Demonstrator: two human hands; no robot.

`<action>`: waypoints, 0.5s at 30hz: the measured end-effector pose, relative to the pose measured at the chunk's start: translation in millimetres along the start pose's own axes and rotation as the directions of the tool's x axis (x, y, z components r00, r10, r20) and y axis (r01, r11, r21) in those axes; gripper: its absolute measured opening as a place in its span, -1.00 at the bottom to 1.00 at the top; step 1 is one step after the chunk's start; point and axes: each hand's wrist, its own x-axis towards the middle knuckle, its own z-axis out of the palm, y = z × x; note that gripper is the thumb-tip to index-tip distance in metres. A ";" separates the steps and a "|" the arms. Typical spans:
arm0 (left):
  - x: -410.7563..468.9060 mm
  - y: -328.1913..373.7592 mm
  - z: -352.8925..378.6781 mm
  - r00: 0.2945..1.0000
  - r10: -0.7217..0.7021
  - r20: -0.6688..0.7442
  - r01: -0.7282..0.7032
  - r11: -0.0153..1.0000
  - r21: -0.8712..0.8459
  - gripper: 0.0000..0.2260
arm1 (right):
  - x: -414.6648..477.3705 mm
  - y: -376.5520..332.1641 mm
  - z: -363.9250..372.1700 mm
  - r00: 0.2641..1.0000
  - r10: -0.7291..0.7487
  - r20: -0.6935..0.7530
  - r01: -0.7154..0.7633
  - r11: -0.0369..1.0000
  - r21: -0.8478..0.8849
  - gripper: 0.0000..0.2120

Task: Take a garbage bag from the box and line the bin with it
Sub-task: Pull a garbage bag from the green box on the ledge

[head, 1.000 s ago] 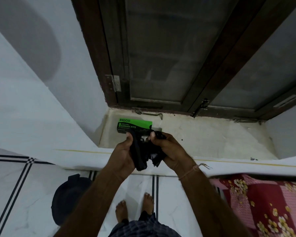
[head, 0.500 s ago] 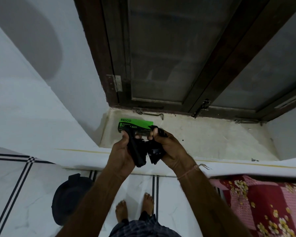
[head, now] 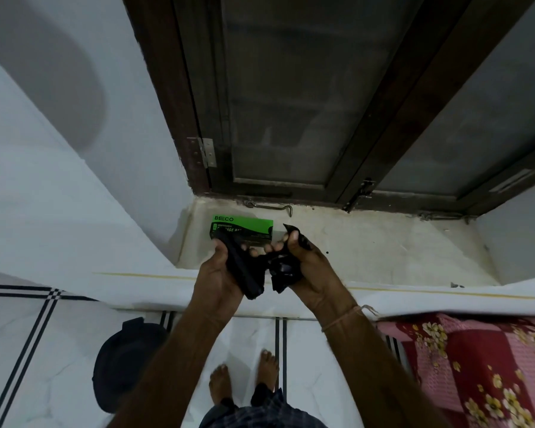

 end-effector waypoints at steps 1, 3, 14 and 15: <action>-0.1 1.1 -1.0 1.000 -0.016 -0.010 0.016 1.000 -0.002 -0.60 | 0.3 0.5 -3.7 1.000 0.018 -0.012 -0.018 1.000 -0.014 -0.74; 0.5 9.9 -10.1 1.000 0.001 -0.018 -0.002 0.998 -0.056 -0.64 | -0.1 -6.4 -17.1 0.997 0.045 -0.060 -0.047 0.998 -0.036 -0.82; 4.2 -4.9 -2.5 0.998 -0.055 0.038 0.052 0.996 0.079 -0.64 | -15.6 -25.7 -20.4 0.996 0.088 0.005 -0.073 0.858 -0.508 -0.35; 5.9 -4.2 -2.2 0.996 -0.070 0.059 0.066 0.995 0.072 -0.64 | -18.7 -25.1 -17.1 0.994 0.107 -0.012 -0.097 0.833 -0.544 -0.31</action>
